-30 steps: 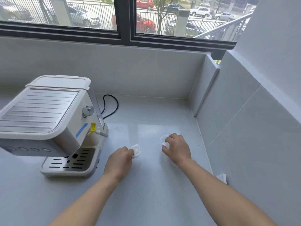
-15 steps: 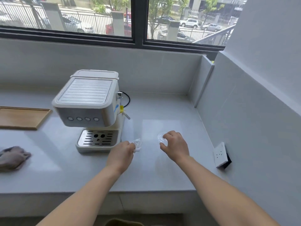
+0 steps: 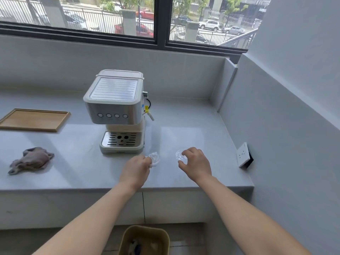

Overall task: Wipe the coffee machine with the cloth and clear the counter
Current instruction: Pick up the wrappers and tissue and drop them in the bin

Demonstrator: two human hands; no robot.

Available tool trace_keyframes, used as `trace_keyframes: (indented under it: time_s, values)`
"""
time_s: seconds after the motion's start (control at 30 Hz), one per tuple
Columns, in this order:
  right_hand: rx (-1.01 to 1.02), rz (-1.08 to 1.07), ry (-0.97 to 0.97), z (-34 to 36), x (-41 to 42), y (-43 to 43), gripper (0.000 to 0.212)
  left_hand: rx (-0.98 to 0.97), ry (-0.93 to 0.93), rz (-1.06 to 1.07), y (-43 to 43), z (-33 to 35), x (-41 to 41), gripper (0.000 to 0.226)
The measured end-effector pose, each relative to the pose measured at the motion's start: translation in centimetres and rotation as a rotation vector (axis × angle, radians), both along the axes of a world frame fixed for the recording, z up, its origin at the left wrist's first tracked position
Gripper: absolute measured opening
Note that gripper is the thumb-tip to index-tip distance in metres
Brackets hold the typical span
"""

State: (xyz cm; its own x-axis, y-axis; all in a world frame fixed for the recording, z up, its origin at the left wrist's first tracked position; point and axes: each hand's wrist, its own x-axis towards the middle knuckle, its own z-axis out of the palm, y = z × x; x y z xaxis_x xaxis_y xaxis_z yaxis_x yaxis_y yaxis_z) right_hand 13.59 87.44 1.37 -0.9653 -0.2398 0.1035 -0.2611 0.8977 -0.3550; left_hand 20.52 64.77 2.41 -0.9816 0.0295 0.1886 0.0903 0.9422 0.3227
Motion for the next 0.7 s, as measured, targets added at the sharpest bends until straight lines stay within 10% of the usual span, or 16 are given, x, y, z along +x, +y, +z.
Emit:
trace_keyframes:
  time_s: [0.7]
  values:
    - [-0.089,0.183,0.048,-2.3,9.4,1.6,0.031,0.0,-0.065,0.167,1.3,-2.9,13.1,0.011]
